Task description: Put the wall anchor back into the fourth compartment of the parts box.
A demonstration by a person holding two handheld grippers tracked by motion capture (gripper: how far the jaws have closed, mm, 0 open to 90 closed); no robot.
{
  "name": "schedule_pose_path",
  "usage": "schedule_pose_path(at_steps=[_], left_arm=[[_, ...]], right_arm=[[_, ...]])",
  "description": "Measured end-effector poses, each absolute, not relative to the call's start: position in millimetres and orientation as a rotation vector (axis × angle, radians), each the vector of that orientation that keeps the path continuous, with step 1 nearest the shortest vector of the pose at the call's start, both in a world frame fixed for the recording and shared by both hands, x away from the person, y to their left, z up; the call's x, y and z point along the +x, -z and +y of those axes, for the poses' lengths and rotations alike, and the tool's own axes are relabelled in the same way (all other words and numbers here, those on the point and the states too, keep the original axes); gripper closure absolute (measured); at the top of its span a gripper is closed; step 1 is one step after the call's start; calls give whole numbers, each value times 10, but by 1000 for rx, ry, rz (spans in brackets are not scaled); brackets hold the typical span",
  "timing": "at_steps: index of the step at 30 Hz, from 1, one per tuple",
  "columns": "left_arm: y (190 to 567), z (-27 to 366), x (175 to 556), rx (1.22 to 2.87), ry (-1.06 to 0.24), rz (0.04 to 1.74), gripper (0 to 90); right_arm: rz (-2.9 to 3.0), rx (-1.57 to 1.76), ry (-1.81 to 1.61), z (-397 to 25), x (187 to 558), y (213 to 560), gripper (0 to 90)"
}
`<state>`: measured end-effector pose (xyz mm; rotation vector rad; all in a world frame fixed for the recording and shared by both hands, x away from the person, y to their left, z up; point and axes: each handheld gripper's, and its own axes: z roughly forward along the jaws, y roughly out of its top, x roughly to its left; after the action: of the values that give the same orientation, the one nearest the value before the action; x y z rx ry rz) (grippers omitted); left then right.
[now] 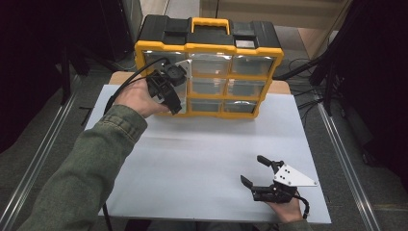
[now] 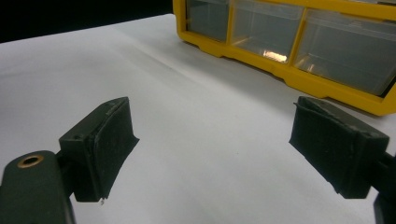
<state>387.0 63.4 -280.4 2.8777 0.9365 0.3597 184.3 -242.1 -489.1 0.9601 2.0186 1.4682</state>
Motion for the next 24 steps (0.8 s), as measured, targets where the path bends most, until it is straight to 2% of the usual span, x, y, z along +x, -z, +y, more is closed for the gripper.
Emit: schedule_pose_path(at_steps=[8,24], left_arm=[[2944,812,3745,2860,-353,941,344],[3485,1142,3550,2860,-251,940,344]], right_arm=[[2018,964,-1469,-2416,1843,4893,139],[2025,965,-1464,-2408,1844,4899,139]])
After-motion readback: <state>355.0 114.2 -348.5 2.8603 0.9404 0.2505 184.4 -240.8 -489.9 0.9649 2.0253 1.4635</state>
